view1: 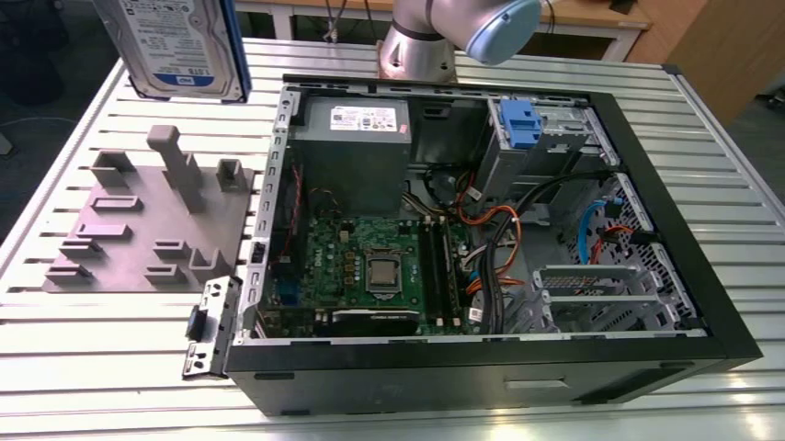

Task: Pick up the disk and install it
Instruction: 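Pick up the disk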

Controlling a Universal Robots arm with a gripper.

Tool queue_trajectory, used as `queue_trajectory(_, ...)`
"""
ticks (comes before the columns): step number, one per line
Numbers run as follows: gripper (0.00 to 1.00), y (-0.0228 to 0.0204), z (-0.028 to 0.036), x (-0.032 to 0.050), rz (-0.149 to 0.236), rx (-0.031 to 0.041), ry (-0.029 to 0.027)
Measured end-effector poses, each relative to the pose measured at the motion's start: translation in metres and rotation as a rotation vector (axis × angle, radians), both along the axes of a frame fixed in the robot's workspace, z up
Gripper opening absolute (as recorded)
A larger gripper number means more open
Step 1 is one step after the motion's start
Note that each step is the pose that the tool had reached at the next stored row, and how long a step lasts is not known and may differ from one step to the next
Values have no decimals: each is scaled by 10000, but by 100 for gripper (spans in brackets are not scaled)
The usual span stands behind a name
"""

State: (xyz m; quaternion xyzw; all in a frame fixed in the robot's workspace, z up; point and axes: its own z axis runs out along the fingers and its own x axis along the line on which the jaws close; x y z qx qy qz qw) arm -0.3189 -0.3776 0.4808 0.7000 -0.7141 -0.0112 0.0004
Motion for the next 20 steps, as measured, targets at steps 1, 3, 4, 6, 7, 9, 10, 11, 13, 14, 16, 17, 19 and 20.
queue_trajectory(1, 36, 0, 0, 9, 0, 0, 0)
queue_trajectory(3, 36, 0, 0, 25, 0, 0, 0)
queue_trajectory(4, 36, 0, 0, 33, 0, 0, 0)
queue_trajectory(6, 36, 0, 0, 47, 0, 0, 0)
queue_trajectory(7, 36, 0, 0, 54, 0, -1, 0)
queue_trajectory(9, 36, 0, 0, 68, 0, 0, 0)
queue_trajectory(10, 36, 0, 0, 74, 0, 0, 0)
queue_trajectory(11, 36, 0, 0, 80, 0, 0, 0)
queue_trajectory(13, 36, 0, 0, 92, -1, 0, 1)
queue_trajectory(14, 36, 0, 0, 99, 0, -1, 1)
queue_trajectory(16, 36, 0, 0, 112, 0, 0, 0)
queue_trajectory(17, 36, 0, 0, 118, 0, 0, 0)
queue_trajectory(19, 36, 0, 0, 132, 0, 0, 0)
queue_trajectory(20, 36, 0, 0, 141, 0, 0, 0)
